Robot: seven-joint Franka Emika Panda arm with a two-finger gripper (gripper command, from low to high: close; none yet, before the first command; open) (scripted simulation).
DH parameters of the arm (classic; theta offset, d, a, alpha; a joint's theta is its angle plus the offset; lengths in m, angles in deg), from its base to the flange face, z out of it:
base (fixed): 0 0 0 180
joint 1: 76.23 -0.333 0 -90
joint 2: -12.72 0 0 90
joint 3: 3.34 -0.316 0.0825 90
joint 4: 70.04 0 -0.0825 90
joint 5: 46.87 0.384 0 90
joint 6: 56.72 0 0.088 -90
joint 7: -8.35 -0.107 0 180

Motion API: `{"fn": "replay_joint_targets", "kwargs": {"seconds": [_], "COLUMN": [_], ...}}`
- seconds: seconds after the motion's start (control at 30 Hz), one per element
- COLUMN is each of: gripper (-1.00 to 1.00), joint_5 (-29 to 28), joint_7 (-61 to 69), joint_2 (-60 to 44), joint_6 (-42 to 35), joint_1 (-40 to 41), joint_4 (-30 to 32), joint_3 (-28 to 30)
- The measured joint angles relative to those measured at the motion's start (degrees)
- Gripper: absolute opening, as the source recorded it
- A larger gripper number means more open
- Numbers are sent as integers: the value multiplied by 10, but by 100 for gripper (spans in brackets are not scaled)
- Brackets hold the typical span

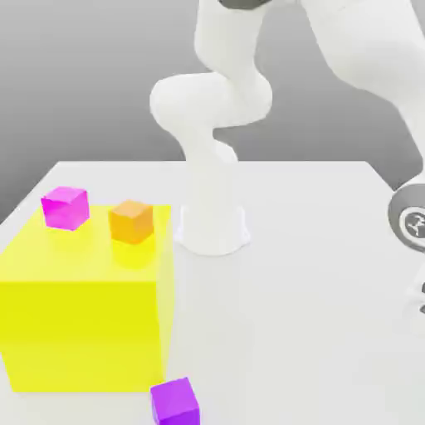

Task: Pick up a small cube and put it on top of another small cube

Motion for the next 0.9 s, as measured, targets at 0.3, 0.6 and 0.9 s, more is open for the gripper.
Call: {"fn": "replay_joint_targets", "kwargs": {"seconds": [0.3, 0.6, 0.9], "gripper": [-100, -100, -100], "joint_5": [11, 99, 155], "joint_7": [7, 146, 294], "joint_2": [29, 218, 408], "joint_6": [-21, -122, -218], "joint_1": [7, 117, 229], "joint_4": [7, 85, 173], "joint_3": [-10, -5, 57]}}
